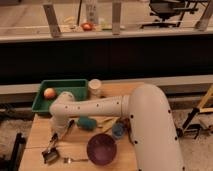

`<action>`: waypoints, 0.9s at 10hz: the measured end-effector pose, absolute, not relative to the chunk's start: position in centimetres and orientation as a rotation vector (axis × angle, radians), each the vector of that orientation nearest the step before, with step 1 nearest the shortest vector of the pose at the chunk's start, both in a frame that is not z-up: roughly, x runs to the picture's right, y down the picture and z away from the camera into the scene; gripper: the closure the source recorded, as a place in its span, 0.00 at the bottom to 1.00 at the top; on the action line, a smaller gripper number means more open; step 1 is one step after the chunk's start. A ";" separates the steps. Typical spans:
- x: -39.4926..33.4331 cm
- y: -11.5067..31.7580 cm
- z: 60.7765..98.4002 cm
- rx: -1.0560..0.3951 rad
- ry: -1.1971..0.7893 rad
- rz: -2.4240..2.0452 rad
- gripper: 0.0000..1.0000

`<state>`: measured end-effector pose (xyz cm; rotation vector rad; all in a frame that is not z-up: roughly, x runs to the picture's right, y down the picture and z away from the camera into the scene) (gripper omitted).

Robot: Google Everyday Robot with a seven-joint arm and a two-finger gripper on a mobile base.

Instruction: Wipe table surface with brush

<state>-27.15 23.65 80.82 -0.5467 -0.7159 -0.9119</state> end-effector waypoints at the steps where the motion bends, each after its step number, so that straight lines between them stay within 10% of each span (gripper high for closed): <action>1: -27.3 23.2 80.3 -0.528 -0.697 -0.933 1.00; 9: -27.7 20.7 77.8 -0.420 -0.612 -1.018 1.00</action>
